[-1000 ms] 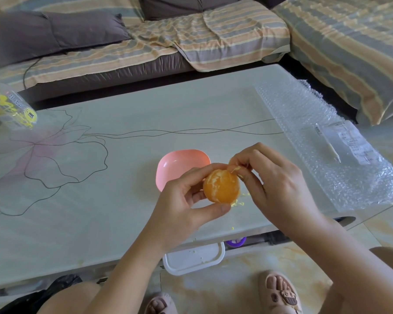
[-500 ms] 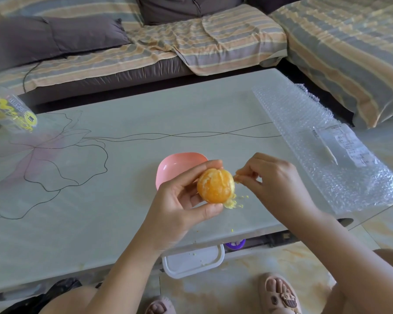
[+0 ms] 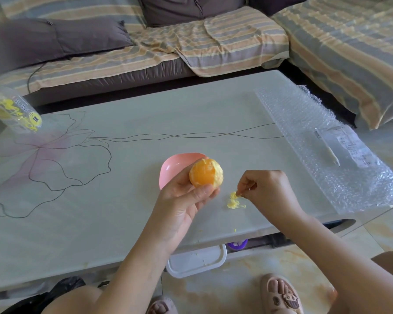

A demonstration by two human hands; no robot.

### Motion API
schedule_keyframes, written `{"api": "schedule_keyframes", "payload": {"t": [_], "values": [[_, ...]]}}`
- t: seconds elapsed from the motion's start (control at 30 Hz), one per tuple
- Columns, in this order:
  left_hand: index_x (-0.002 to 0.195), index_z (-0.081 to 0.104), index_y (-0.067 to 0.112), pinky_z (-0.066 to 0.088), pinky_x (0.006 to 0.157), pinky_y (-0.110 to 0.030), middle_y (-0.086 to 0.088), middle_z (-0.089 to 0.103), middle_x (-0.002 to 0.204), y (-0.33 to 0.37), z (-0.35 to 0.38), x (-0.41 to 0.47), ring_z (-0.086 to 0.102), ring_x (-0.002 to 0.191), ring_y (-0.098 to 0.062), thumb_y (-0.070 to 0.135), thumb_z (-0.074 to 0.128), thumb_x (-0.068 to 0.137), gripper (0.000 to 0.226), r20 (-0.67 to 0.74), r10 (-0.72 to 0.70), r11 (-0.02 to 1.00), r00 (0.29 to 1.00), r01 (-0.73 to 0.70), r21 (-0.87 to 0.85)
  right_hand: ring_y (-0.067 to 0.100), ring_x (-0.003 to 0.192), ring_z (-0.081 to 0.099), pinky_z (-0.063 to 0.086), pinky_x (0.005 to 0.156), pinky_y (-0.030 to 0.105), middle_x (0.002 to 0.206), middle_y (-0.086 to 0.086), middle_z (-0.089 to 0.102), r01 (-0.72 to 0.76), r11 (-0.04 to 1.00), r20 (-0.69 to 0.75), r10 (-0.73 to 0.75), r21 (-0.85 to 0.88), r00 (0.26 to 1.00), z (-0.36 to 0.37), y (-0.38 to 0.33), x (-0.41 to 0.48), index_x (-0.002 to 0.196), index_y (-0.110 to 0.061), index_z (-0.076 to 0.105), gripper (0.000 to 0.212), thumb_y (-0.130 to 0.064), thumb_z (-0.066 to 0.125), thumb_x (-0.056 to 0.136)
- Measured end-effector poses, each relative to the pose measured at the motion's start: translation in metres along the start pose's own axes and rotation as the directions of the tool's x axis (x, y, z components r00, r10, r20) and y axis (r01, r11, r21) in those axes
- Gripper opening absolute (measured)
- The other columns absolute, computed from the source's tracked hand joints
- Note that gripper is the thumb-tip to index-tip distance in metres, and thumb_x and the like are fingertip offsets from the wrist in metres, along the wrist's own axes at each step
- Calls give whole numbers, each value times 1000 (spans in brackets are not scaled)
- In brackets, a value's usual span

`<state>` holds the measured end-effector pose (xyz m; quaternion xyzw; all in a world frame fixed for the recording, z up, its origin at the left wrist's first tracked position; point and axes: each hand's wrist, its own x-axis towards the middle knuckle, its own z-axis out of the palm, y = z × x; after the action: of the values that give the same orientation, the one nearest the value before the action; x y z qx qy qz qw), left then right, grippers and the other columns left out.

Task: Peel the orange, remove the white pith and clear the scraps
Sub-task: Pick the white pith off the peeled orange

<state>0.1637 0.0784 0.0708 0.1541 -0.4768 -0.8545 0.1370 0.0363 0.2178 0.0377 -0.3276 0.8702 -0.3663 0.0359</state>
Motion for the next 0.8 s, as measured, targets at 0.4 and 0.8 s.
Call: {"api": "schedule_keyframes", "payload": {"t": [0.4,0.8], "values": [[110,65,5,57,71,-25,-10,70,101,4,0,1,69,89,-21,10,64,70,40,-127,-113,991,986,102,-85,9,77,64,46,62,13,80,-6,69,-137,990,170,131,22,977,-3,1,4,97,-20,63,31,1,42,89],[106,58,-1,56,81,-32,-21,67,102,6,6,2,62,106,-40,2,57,73,33,-132,-246,934,960,199,-295,5,82,63,40,62,5,80,-11,71,-142,990,159,141,-5,977,-6,4,4,87,-25,70,16,-11,66,82]]}}
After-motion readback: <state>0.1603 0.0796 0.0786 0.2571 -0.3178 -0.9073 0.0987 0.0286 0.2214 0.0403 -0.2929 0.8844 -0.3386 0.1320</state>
